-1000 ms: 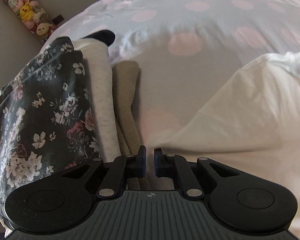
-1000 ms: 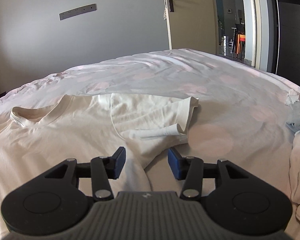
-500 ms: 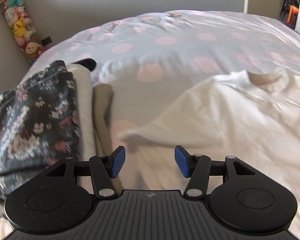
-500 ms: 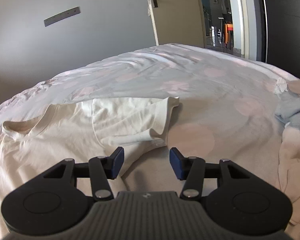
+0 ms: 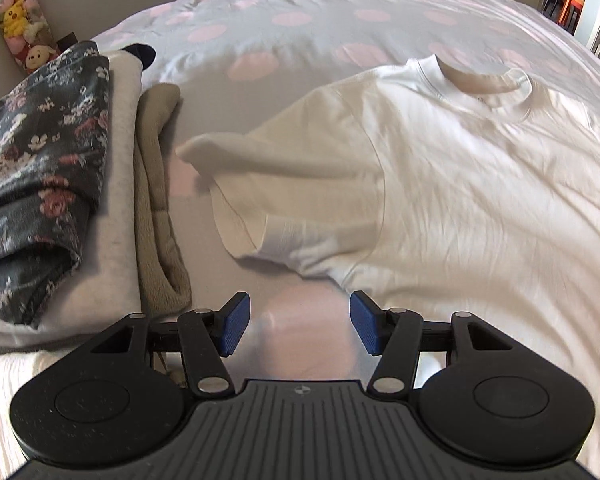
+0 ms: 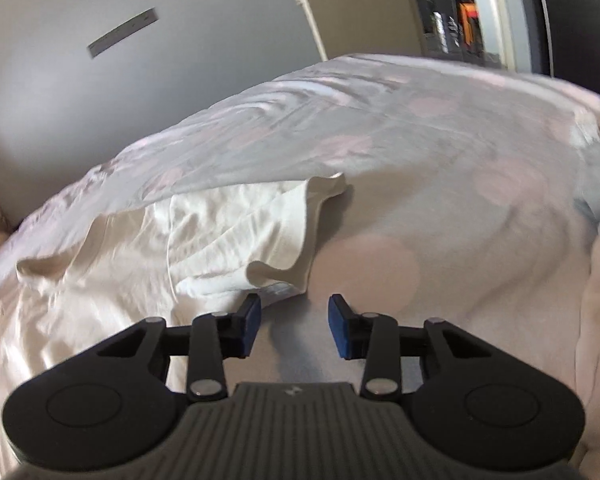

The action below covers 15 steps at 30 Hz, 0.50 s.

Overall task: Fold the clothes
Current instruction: 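Smooth the shirt's hem with the right gripper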

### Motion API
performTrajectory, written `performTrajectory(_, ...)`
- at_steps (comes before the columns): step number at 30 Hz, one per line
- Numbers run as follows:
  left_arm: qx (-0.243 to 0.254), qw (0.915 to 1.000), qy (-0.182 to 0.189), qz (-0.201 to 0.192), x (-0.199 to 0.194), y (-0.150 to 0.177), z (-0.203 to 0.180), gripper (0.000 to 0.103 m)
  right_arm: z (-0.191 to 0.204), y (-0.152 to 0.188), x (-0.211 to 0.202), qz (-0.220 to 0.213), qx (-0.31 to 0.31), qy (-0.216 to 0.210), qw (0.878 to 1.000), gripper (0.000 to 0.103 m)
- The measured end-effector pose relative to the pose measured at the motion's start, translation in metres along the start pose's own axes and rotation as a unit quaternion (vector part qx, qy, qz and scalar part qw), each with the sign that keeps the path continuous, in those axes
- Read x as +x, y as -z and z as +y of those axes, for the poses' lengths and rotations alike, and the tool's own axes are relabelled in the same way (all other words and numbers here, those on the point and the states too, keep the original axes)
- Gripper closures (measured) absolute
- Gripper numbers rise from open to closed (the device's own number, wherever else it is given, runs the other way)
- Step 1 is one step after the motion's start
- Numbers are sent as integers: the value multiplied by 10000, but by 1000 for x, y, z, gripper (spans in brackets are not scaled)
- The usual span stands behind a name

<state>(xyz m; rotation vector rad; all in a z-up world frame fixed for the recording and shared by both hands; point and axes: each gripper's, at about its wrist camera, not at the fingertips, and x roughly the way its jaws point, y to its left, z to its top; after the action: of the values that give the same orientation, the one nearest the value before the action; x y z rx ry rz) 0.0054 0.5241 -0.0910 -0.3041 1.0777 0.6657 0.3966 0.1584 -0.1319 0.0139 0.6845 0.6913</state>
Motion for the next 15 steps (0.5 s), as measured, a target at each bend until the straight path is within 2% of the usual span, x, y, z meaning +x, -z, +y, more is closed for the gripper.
performTrajectory(3,-66,10000,-25,56,1,4,1,50,10,0,0,-241,-562,-28,9981,61)
performTrajectory(5,-105,9999,-27,85,1,7,1,50,11,-1,0,-336,-636,-276,9970,66)
performTrajectory(7,-145,9998,-12,108,0,8,2,50,12,-2,5,-86,-630,-257,9976,99)
performTrajectory(8,-159,9998,-7,100,-1,9,1,50,9,-3,8,148,-531,-198,9983,102)
performTrajectory(11,-156,9999,36,64,-5,9,-1,50,-9,-2,13,675,118,-277,9973,102)
performTrajectory(15,-141,9999,81,5,-13,11,-2,50,-19,-3,6,769,435,-168,9959,102)
